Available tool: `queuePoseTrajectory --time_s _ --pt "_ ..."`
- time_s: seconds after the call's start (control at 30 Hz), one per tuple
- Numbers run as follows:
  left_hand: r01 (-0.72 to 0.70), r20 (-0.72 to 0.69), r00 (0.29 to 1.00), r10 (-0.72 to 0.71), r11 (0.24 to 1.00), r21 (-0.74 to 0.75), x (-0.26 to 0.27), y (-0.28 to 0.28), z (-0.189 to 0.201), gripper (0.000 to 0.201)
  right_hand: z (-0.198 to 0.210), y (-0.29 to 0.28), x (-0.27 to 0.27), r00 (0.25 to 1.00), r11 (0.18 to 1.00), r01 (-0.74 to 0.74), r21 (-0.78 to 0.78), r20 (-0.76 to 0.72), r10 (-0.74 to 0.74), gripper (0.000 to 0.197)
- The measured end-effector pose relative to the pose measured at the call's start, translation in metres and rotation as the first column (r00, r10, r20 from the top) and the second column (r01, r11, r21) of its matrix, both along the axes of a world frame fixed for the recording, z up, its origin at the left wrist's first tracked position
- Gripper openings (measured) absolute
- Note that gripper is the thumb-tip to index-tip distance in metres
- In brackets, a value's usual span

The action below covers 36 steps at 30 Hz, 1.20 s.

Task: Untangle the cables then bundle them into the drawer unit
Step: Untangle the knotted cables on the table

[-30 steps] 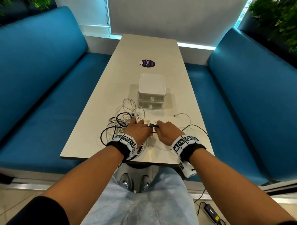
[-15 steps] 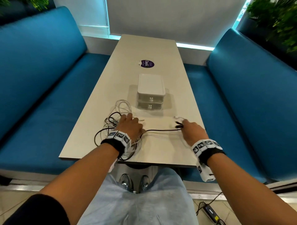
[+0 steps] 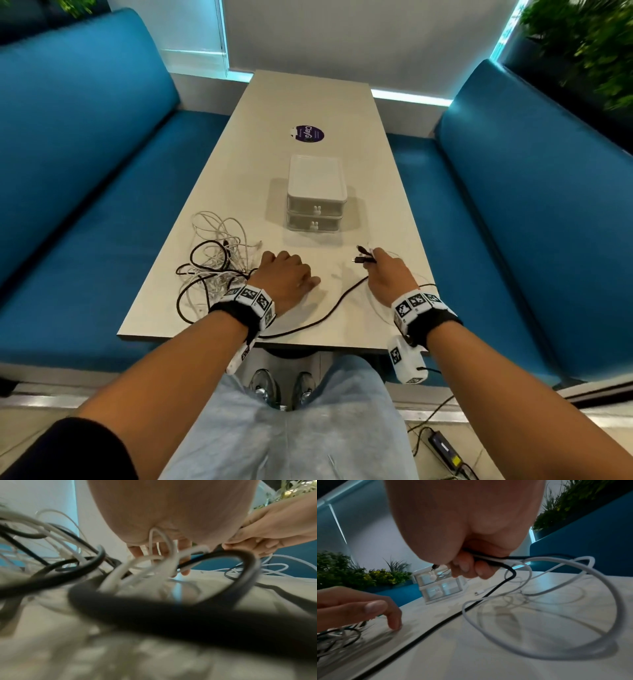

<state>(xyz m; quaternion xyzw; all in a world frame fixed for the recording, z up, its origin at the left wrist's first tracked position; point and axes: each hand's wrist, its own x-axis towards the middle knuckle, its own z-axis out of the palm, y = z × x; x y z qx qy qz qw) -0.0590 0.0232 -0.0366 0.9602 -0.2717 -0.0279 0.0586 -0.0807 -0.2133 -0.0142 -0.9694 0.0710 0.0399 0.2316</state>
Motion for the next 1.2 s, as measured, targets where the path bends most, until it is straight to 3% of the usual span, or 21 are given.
queuePoseTrajectory --time_s 0.07,0.2,0.4,0.5,0.6,0.7,0.8,1.0,1.1,1.2 --pt "0.066 0.010 0.998 -0.066 0.998 -0.004 -0.003 -0.003 0.005 0.052 -0.003 0.006 -0.001 0.999 0.998 -0.043 0.035 -0.032 0.044 0.026" --pt "0.219 -0.036 0.976 -0.216 0.951 0.217 -0.008 -0.008 0.014 0.058 -0.012 0.014 -0.008 0.992 0.994 -0.100 0.034 -0.075 0.102 0.026" --pt "0.274 -0.039 0.961 -0.273 0.927 0.256 -0.015 -0.015 0.015 0.016 -0.014 0.016 -0.012 0.990 0.992 -0.119 0.044 -0.064 0.122 0.029" --pt "0.249 0.006 0.964 -0.264 0.915 0.319 -0.018 -0.023 0.016 0.012 -0.009 0.023 -0.014 0.987 0.987 -0.149 0.063 -0.046 0.152 0.027" --pt "0.191 0.073 0.973 -0.220 0.939 0.288 -0.019 -0.028 0.014 0.009 -0.004 0.034 -0.018 0.980 0.976 -0.195 0.097 -0.029 0.199 0.024" --pt "0.183 0.063 0.978 -0.201 0.959 0.216 -0.020 -0.035 0.017 0.030 -0.004 0.039 -0.019 0.962 0.958 -0.264 0.114 -0.041 0.270 0.020" --pt "0.171 0.054 0.982 -0.182 0.971 0.166 -0.018 -0.034 0.020 0.031 -0.002 0.035 -0.018 0.958 0.951 -0.275 0.144 -0.040 0.283 0.022" --pt "0.112 0.097 0.987 -0.132 0.976 0.186 -0.015 -0.033 0.017 0.014 0.005 0.027 -0.016 0.967 0.966 -0.249 0.075 -0.041 0.252 0.026" --pt "0.096 0.097 0.987 -0.127 0.958 0.271 -0.011 -0.023 0.013 0.026 -0.003 0.011 -0.015 0.985 0.982 -0.174 -0.080 -0.019 0.173 0.026" --pt "0.081 0.130 0.984 -0.122 0.955 0.286 -0.008 -0.010 0.009 0.032 -0.005 -0.014 -0.016 1.000 0.981 -0.010 -0.194 -0.006 0.009 0.027"
